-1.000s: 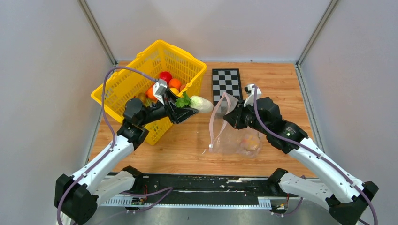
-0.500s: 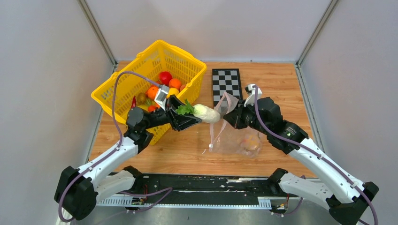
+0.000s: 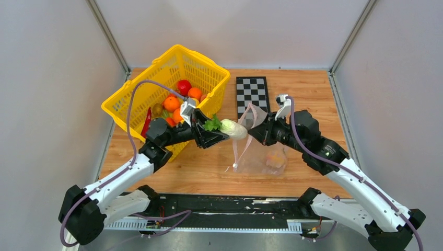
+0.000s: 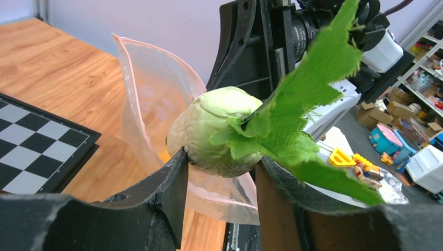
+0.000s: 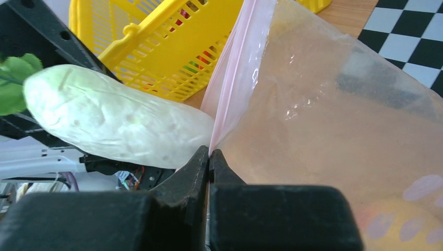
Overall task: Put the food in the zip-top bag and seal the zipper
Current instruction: Place the fake vegetable in the zipper food storage bag.
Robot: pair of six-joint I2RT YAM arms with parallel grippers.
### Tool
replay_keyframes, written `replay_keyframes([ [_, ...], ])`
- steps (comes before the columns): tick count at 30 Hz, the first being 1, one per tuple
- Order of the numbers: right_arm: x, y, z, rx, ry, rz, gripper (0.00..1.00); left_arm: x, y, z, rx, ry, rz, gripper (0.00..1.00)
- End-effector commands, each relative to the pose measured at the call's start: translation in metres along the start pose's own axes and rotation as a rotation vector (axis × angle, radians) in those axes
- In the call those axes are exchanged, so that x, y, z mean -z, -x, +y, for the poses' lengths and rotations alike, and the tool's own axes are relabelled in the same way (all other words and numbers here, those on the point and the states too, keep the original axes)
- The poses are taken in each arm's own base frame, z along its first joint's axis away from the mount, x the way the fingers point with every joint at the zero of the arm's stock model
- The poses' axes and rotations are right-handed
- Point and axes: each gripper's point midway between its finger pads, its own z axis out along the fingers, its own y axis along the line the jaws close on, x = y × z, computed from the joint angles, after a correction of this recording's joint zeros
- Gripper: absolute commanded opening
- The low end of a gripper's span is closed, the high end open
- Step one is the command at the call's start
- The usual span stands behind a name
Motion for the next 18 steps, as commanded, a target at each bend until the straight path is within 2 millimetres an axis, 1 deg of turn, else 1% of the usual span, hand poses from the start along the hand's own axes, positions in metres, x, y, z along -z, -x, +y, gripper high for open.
replay_keyframes([
  [1, 0.004, 0.021, 0.026, -0.041, 0.104, -0.065, 0.0, -0.01, 0.001, -0.004, 0.019, -0.057, -0.023, 0.44],
  [3, 0.002, 0.021, 0.029, -0.051, 0.121, -0.065, 0.0, -0.012, 0.003, -0.009, 0.02, -0.089, -0.045, 0.44],
  [6, 0.002, 0.022, 0.03, -0.049, 0.123, -0.06, 0.0, -0.014, -0.001, -0.005, 0.017, -0.071, -0.022, 0.44],
  [8, 0.005, 0.023, 0.03, -0.044, 0.125, -0.067, 0.0, -0.013, -0.006, 0.005, -0.005, -0.011, 0.016, 0.45],
  [12, 0.012, 0.03, 0.038, -0.04, 0.156, -0.09, 0.0, -0.008, -0.015, 0.023, -0.036, 0.091, 0.065, 0.47],
  [16, 0.013, 0.032, 0.041, -0.048, 0.163, -0.093, 0.0, -0.016, -0.012, 0.019, -0.018, 0.073, 0.045, 0.5],
  [18, 0.012, 0.031, 0.041, -0.05, 0.167, -0.089, 0.0, -0.024, -0.014, 0.01, -0.038, 0.049, 0.058, 0.54],
])
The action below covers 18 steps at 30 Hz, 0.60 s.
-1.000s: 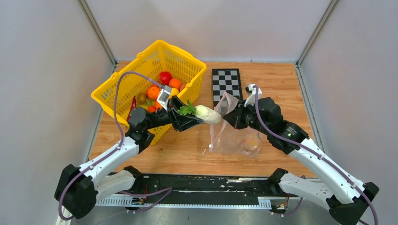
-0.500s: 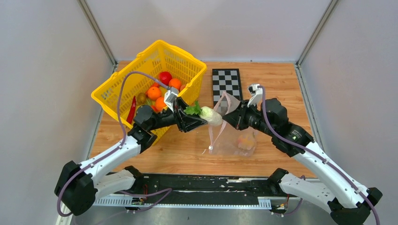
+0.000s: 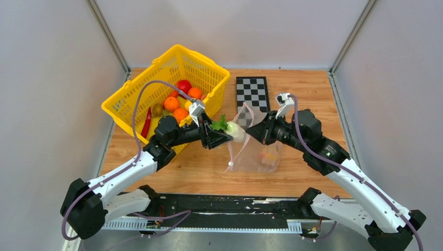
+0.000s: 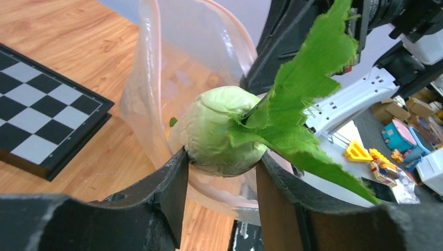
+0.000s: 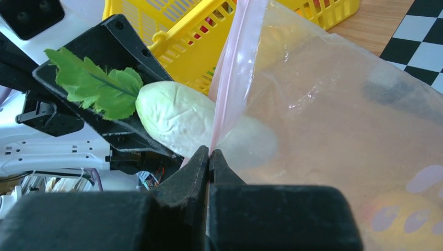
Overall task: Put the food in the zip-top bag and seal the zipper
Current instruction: Place the fake vegetable in the zipper food storage bag.
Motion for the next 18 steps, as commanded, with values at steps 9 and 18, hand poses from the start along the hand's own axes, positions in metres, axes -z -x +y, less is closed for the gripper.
replay_keyframes([
  [9, 0.009, 0.022, 0.022, -0.014, 0.079, -0.077, 0.0, -0.024, 0.002, -0.002, -0.168, 0.088, 0.097, 0.8],
  [18, 0.011, 0.021, 0.013, -0.018, 0.036, -0.093, 0.0, -0.013, 0.003, 0.009, -0.195, 0.182, 0.146, 0.83],
])
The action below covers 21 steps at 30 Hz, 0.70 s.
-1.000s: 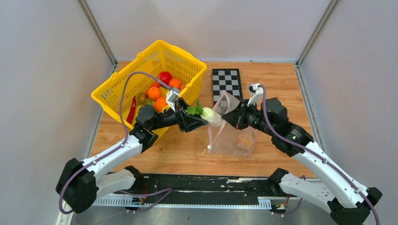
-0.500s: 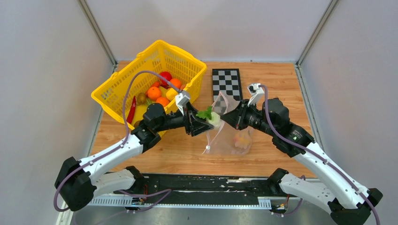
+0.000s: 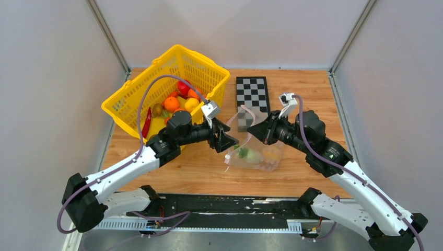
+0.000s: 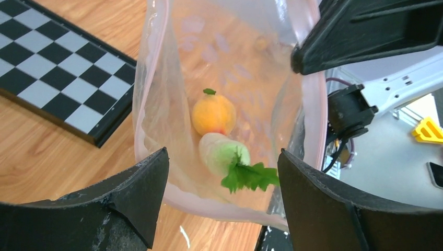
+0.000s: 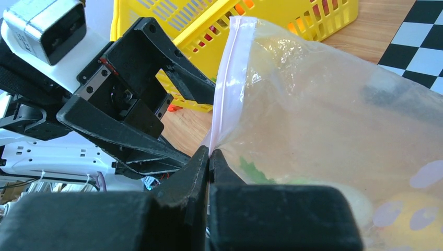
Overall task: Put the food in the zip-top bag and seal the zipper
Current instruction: Place the fake vegetable in the zipper food storage bag.
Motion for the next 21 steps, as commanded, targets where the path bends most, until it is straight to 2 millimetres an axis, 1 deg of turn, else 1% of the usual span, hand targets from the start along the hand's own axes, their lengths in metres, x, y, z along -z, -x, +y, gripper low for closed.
replay_keyframes([
  [1, 0.004, 0.015, 0.009, -0.004, 0.024, -0.064, 0.0, 0.009, 0.02, -0.002, -0.066, 0.032, -0.018, 0.83],
  [4, 0.003, 0.015, 0.011, 0.012, 0.037, -0.062, 0.0, 0.013, 0.025, -0.004, -0.078, 0.039, -0.021, 0.82],
  [5, 0.004, 0.016, 0.015, 0.029, 0.064, -0.061, 0.0, 0.015, 0.027, -0.005, -0.085, 0.039, -0.025, 0.82],
  [8, 0.011, 0.017, 0.039, 0.115, 0.202, -0.066, 0.0, 0.022, 0.037, -0.008, -0.11, 0.046, -0.048, 0.81],
  [10, 0.02, 0.021, 0.044, 0.157, 0.235, -0.103, 0.0, 0.028, 0.037, -0.006, -0.108, 0.077, -0.035, 0.81],
  [12, 0.024, 0.025, 0.038, 0.176, 0.207, -0.139, 0.0, 0.034, 0.042, -0.003, -0.124, 0.11, -0.049, 0.81],
  [13, 0.023, 0.024, 0.031, 0.179, 0.176, -0.144, 0.0, 0.038, 0.045, -0.002, -0.132, 0.127, -0.059, 0.82],
  [16, 0.018, 0.019, 0.001, 0.157, 0.015, -0.114, 0.0, 0.048, 0.054, 0.003, -0.154, 0.185, -0.084, 0.85],
  [17, 0.015, 0.016, -0.005, 0.154, -0.017, -0.095, 0.0, 0.052, 0.058, 0.004, -0.163, 0.201, -0.093, 0.86],
  [19, 0.01, 0.01, -0.009, 0.148, -0.027, -0.064, 0.0, 0.057, 0.063, 0.006, -0.176, 0.228, -0.098, 0.88],
  [21, 0.007, 0.005, -0.005, 0.135, 0.004, -0.049, 0.0, 0.061, 0.067, 0.01, -0.189, 0.264, -0.103, 0.91],
])
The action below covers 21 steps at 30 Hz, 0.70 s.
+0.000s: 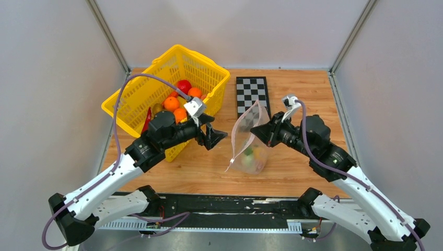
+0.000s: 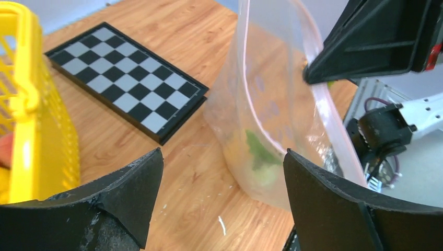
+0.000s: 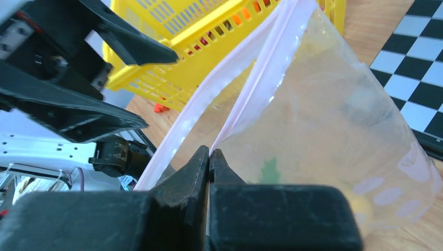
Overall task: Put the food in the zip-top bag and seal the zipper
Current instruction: Place the fake vegetable in the zipper food storage bag, then pick up the fake fruit from the bin.
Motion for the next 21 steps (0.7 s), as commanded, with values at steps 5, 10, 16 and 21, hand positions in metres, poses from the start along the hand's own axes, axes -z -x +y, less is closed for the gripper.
replay_keyframes([
  [5, -0.009, -0.003, -0.002, -0.003, -0.002, 0.011, 0.0, 0.021, 0.033, 0.028, -0.075, 0.199, -0.06, 1.0],
  [10, -0.009, -0.001, 0.0, 0.008, 0.008, 0.012, 0.0, 0.037, 0.035, 0.069, -0.084, 0.441, -0.019, 1.0],
  [16, -0.008, 0.001, 0.008, 0.03, 0.051, 0.01, 0.0, 0.062, 0.037, 0.108, -0.054, 0.639, 0.012, 1.0],
  [21, -0.008, 0.003, 0.012, 0.044, 0.071, 0.01, 0.0, 0.084, 0.031, 0.144, 0.015, 0.77, 0.039, 1.0],
])
